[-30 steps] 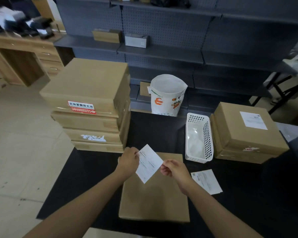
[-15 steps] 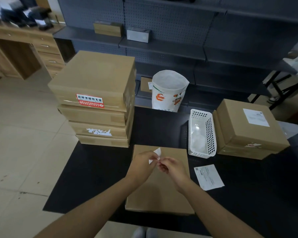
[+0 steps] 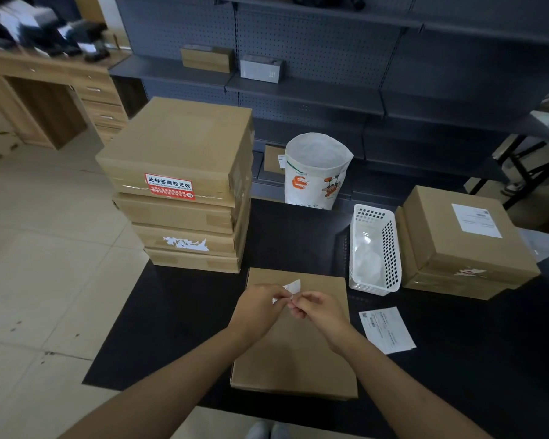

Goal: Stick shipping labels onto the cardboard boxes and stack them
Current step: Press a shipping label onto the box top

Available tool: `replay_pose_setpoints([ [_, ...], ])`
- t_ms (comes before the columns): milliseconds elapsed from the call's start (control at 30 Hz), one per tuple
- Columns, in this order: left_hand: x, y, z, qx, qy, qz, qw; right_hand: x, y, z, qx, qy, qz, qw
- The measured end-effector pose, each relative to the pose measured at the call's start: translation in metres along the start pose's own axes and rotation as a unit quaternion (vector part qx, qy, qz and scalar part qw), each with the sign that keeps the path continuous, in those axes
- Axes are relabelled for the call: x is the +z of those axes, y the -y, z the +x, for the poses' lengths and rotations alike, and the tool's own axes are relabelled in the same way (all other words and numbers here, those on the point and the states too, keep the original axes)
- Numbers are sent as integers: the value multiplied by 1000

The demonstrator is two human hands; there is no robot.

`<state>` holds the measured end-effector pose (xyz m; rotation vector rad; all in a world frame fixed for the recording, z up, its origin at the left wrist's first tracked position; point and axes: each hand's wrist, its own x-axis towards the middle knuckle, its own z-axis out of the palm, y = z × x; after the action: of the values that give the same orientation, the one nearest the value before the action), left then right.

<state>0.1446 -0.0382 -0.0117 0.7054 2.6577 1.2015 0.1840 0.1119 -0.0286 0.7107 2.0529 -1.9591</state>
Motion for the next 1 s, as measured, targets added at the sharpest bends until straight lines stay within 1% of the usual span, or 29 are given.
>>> replay_pose_setpoints([
  [167, 2, -1, 0, 1, 4, -10, 1000, -3, -3, 0, -22, 11, -8, 1000],
  [267, 3, -1, -2, -3, 12, -14, 1000, -1, -6, -1, -39, 20, -30, 999],
  [400, 4, 0, -5, -38, 8, -18, 999, 4, -10, -4, -68, 23, -77, 994],
  [500, 3, 0, -8, -46, -5, -7, 999, 8, -11, -7, -93, 18, -115, 989],
  [600, 4, 0, -12, -62, -7, -7, 998, 10, -9, -10, -120, 5, -163, 979],
  [667, 5, -1, -12, -86, -10, -29, 996, 12, -8, -11, -128, -9, -168, 977],
  [767, 5, -4, -9, -147, -29, -107, 983, 13, -9, -13, -125, -26, -145, 981],
  [833, 3, -4, -6, -188, -42, -140, 971, 13, -12, -12, -106, -42, -103, 988],
  [900, -1, -5, -3, -233, -62, -178, 954, 11, -15, -8, -59, -82, -34, 994],
  [967, -5, -6, 0, -263, -82, -201, 940, 6, -18, -3, 18, -118, 44, 992],
  [1000, -6, -7, 1, -270, -89, -203, 937, 3, -21, -2, 57, -123, 88, 987],
])
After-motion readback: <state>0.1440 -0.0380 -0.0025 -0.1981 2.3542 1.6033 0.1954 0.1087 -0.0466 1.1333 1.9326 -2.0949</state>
